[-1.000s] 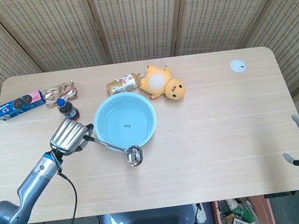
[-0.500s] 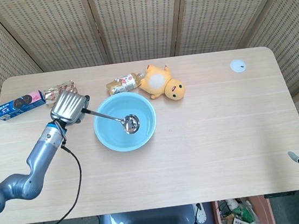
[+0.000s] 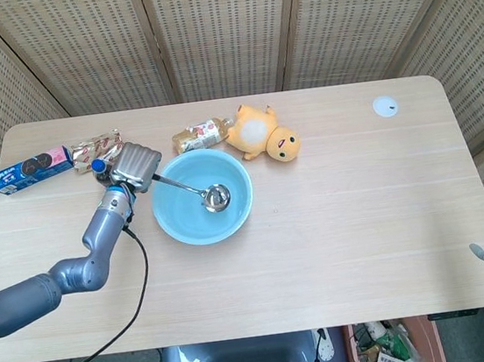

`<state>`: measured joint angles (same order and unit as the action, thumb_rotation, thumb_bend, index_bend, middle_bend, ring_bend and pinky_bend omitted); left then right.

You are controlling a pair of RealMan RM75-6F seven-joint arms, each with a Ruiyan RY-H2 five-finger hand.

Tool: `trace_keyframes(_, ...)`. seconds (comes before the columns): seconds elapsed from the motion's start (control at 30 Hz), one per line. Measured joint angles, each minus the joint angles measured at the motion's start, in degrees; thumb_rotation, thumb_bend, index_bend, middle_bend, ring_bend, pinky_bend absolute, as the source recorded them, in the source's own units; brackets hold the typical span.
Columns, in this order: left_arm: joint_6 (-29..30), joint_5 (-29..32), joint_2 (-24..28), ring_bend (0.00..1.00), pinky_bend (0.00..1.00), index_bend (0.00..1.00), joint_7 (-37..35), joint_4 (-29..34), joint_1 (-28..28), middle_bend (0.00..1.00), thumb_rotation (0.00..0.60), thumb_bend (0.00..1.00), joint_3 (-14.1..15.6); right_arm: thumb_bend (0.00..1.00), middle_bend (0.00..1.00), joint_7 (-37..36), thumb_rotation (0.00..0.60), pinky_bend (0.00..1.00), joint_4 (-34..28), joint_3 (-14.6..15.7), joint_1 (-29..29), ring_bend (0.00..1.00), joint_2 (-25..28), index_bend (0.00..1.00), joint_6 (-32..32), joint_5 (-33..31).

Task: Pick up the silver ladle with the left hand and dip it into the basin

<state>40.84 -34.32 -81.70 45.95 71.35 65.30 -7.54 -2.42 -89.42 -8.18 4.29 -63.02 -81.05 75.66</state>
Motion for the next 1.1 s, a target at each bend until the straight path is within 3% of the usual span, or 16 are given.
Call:
trace_keyframes(0.47, 4.0, 7.7, -5.4, 1.00, 1.00, 0.76, 12.1, -2.9, 5.5, 1.00, 0.600, 0.66, 4.8, 0.00, 0.00, -1.0, 0.600, 0.00, 0.3, -0.3, 0.1, 0.00, 0.2, 0.00, 0.3, -0.2)
trace_keyframes(1.1, 4.9, 10.9, -7.4, 1.00, 1.00, 0.76, 14.5, -4.8, 6.9, 1.00, 0.600, 0.67, 5.9, 0.00, 0.00, -1.3, 0.600, 0.00, 0.7, -0.3, 0.3, 0.00, 0.1, 0.00, 0.7, -0.5)
